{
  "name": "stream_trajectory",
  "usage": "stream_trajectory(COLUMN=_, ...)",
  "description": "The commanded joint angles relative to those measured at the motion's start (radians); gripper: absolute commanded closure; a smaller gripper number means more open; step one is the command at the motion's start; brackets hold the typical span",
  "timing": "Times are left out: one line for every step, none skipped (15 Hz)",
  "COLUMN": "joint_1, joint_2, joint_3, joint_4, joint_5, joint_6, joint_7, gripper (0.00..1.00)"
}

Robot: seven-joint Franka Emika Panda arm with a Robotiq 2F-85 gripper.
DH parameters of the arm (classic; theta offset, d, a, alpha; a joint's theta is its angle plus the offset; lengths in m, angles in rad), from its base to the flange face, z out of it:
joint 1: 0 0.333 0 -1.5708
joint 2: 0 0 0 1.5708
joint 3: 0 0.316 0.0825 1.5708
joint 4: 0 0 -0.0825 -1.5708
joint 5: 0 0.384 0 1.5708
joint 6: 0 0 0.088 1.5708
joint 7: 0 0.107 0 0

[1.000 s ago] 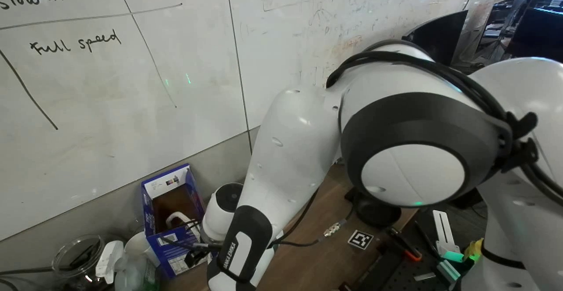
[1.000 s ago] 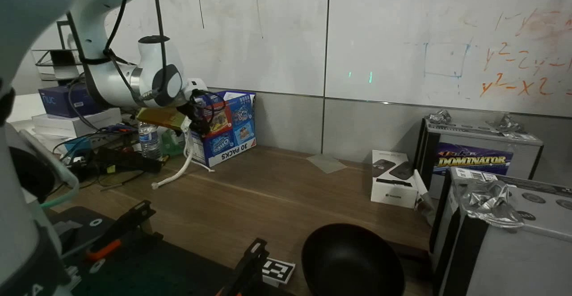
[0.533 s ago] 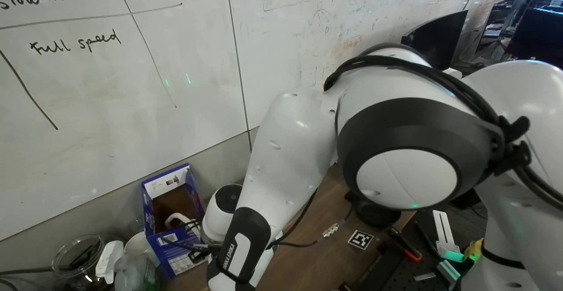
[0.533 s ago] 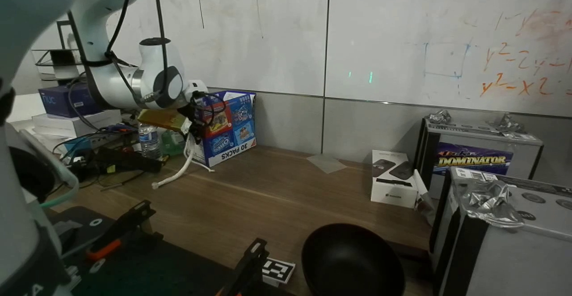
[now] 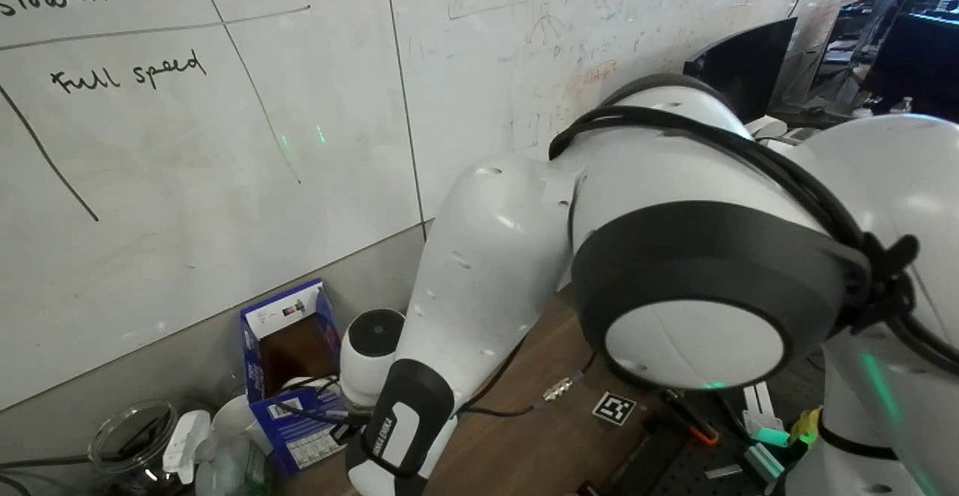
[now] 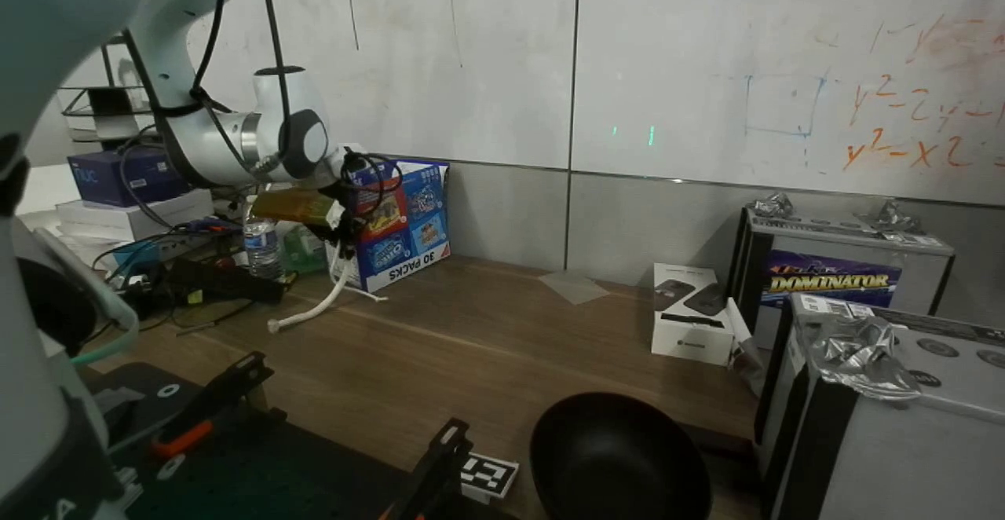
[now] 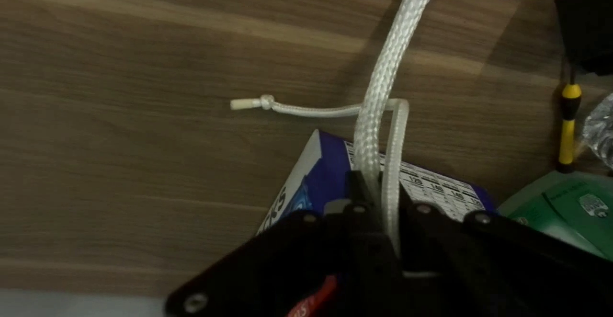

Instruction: Pick the ropes and put them in the box

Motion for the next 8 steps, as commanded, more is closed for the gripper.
stream_trajectory(joint_1=0.173, joint_2=-0.061, joint_3=-0.203, joint_4=0.011, joint_5=-0.11, joint_6=-0.166, joint_7=0.095, gripper=0.96)
stream_trajectory(joint_1=0.205, joint_2=-0.086, joint_3=-0.244, joint_4=0.012, joint_5=-0.154, joint_6=-0.211, joint_7=0.119, gripper=0.96)
stream_trajectory(joint_1=0.246, joint_2=-0.105, joint_3=-0.291, joint_4=0.015, joint_5=-0.201, joint_6=-0.244, joint_7=0.155, gripper=0.96)
stream_trajectory(joint_1=0.27, joint_2=-0.122, joint_3=-0.32, joint_4=0.026, joint_5=-0.245, joint_6=-0.281, joint_7=0.186, gripper=0.96)
stream_trajectory(joint_1=0.3, joint_2=-0.147, joint_3=-0.353, joint_4=0.028, joint_5=-0.294, joint_6=-0.31, joint_7=0.223, gripper=0.96)
stream_trajectory(joint_1=0.319, joint_2=-0.17, joint_3=-0.375, joint_4=0.041, joint_5=-0.342, joint_6=-0.346, joint_7=0.253, gripper=0.96)
stream_trajectory(joint_1=0.347, joint_2=-0.193, joint_3=-0.4, joint_4=0.044, joint_5=-0.399, joint_6=-0.375, joint_7=0.293, gripper=0.96)
stream_trajectory(joint_1=0.365, joint_2=-0.208, joint_3=-0.419, joint_4=0.057, joint_5=-0.455, joint_6=-0.403, joint_7=0.332, gripper=0.96)
